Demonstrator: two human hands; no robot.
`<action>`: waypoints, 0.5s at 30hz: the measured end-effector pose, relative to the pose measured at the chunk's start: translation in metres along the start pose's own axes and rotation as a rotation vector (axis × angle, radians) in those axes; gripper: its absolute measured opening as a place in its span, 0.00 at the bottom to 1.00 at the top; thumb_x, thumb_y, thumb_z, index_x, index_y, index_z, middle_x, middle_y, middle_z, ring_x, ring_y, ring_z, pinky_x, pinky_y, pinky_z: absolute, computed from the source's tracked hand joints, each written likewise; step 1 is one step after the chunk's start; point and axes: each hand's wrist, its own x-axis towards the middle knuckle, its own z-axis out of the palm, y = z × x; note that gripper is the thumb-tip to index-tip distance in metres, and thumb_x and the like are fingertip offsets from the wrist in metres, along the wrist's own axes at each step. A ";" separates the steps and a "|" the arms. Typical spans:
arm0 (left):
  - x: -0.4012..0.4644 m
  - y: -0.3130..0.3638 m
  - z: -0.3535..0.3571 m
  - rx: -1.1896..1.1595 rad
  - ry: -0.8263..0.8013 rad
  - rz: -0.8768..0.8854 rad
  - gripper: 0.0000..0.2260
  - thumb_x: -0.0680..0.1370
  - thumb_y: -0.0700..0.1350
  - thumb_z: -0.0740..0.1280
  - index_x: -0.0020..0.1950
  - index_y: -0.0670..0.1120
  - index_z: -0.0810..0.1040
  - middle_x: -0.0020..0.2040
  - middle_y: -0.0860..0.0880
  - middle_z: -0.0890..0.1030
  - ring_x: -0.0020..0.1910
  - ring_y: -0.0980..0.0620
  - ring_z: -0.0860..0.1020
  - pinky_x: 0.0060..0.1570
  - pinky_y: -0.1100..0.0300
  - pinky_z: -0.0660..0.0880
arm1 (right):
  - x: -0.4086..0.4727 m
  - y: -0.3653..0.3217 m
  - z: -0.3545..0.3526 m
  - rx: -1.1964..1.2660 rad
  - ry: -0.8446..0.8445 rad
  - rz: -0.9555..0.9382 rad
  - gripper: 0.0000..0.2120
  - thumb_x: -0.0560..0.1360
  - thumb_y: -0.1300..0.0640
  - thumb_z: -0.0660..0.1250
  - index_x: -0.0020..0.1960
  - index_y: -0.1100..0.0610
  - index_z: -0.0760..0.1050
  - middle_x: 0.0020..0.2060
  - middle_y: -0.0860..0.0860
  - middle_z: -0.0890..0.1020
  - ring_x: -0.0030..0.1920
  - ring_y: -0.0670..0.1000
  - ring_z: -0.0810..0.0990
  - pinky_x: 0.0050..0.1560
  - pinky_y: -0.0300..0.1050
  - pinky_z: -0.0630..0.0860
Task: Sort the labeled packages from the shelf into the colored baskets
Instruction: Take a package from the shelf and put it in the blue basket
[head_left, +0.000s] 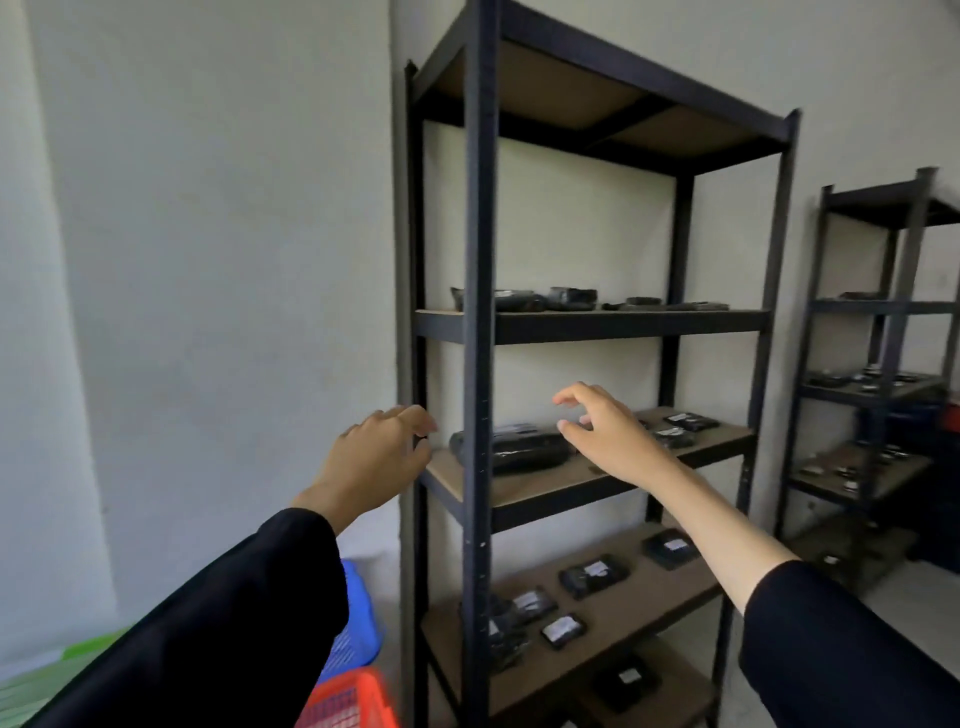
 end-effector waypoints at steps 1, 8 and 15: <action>0.014 0.008 0.008 -0.022 0.001 0.019 0.12 0.78 0.45 0.58 0.60 0.51 0.73 0.59 0.55 0.76 0.59 0.51 0.72 0.54 0.57 0.67 | 0.006 0.009 -0.007 -0.014 0.004 0.000 0.14 0.79 0.56 0.60 0.64 0.53 0.68 0.64 0.50 0.70 0.62 0.50 0.71 0.57 0.41 0.68; 0.124 0.049 0.076 -0.134 0.051 0.116 0.13 0.78 0.47 0.60 0.62 0.51 0.70 0.61 0.55 0.74 0.61 0.53 0.71 0.59 0.54 0.70 | 0.074 0.086 -0.037 -0.046 -0.014 -0.085 0.15 0.79 0.54 0.59 0.65 0.47 0.66 0.65 0.45 0.69 0.65 0.45 0.68 0.62 0.45 0.69; 0.233 0.070 0.105 -0.110 0.155 0.163 0.16 0.78 0.47 0.60 0.66 0.49 0.69 0.64 0.52 0.72 0.64 0.53 0.69 0.60 0.57 0.69 | 0.181 0.141 -0.050 -0.088 -0.032 -0.149 0.14 0.78 0.56 0.59 0.64 0.49 0.68 0.63 0.47 0.71 0.66 0.50 0.67 0.64 0.49 0.67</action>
